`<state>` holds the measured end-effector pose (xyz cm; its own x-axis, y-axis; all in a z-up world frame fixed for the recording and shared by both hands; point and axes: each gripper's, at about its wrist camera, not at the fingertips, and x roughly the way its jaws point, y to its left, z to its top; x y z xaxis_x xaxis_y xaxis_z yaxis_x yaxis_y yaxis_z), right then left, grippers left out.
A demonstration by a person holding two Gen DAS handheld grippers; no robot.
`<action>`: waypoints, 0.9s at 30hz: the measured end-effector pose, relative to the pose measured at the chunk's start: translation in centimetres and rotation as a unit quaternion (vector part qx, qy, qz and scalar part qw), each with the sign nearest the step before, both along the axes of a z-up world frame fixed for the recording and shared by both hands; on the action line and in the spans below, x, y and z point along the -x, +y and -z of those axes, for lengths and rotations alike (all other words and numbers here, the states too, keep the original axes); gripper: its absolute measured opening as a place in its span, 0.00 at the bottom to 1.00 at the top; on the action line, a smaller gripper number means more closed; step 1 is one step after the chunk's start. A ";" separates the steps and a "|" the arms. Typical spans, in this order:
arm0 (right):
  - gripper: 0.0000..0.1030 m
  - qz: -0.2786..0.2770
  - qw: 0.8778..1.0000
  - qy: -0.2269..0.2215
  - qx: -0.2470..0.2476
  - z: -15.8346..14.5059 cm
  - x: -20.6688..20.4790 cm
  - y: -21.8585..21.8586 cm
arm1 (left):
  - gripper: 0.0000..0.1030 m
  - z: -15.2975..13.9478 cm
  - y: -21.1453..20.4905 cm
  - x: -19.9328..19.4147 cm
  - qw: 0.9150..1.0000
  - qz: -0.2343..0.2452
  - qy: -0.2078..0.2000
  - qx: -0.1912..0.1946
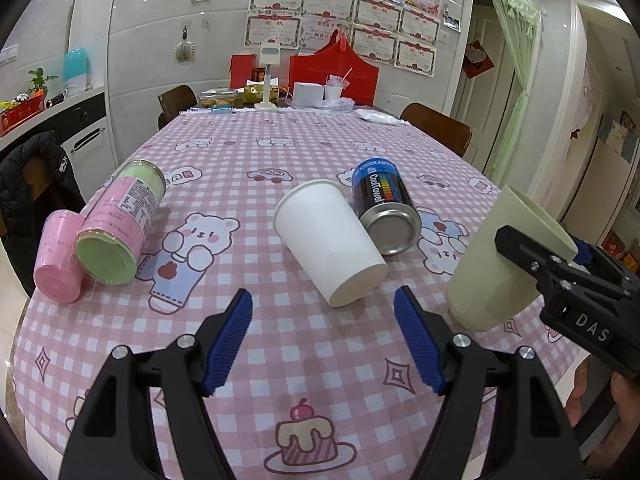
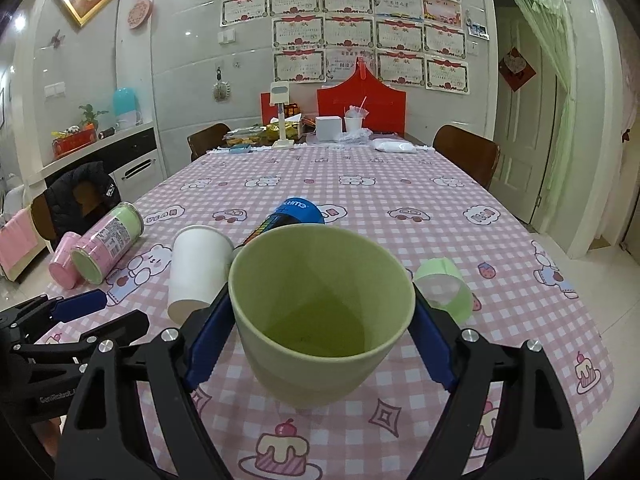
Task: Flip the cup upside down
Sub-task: 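Lower the upright mug onto the tablecloth with the right gripper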
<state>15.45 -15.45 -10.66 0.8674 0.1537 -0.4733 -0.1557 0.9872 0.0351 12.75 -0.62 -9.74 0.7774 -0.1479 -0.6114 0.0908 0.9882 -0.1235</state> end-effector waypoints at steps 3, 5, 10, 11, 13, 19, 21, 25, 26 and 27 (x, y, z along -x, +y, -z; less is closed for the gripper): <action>0.76 -0.003 1.000 0.008 -0.001 0.4 -0.2 0.0 | 0.70 0.1 0.0 0.1 1.000 0.000 0.000 0.000; 0.76 -0.004 1.000 0.012 0.000 0.6 -0.4 0.0 | 0.70 0.0 0.0 0.0 1.000 0.000 0.000 0.001; 0.76 -0.006 1.000 0.014 0.003 0.8 -0.2 0.2 | 0.70 0.1 0.2 0.0 1.000 -0.003 0.001 0.000; 0.76 -0.007 1.000 0.014 0.004 0.8 -0.2 0.2 | 0.70 0.1 0.2 0.0 1.000 -0.003 0.001 0.001; 0.76 -0.011 1.000 0.011 0.000 0.7 -0.1 0.4 | 0.70 0.1 0.2 0.0 1.000 -0.003 0.001 0.000; 0.76 -0.024 1.000 0.005 -0.004 0.5 0.4 1.2 | 0.70 0.0 0.3 0.0 1.000 -0.004 0.001 0.001; 0.76 -0.023 1.000 0.004 -0.005 0.4 0.5 1.3 | 0.70 0.0 0.4 0.1 1.000 -0.005 0.000 0.002; 0.77 -0.022 1.000 0.005 -0.013 0.3 0.7 1.2 | 0.70 -0.2 0.6 0.3 1.000 -0.006 -0.004 0.004; 0.78 -0.021 1.000 0.005 -0.015 0.3 0.8 1.1 | 0.70 -0.3 0.7 0.4 1.000 -0.006 -0.004 0.005; 0.79 -0.021 1.000 0.003 -0.017 0.2 1.0 1.1 | 0.70 -0.4 0.6 0.5 1.000 -0.005 -0.005 0.006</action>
<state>14.47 -14.35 -10.91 0.8569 0.2057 -0.4727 -0.1961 0.9781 0.0701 12.29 -0.01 -9.33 0.7854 -0.1470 -0.6013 0.0825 0.9876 -0.1336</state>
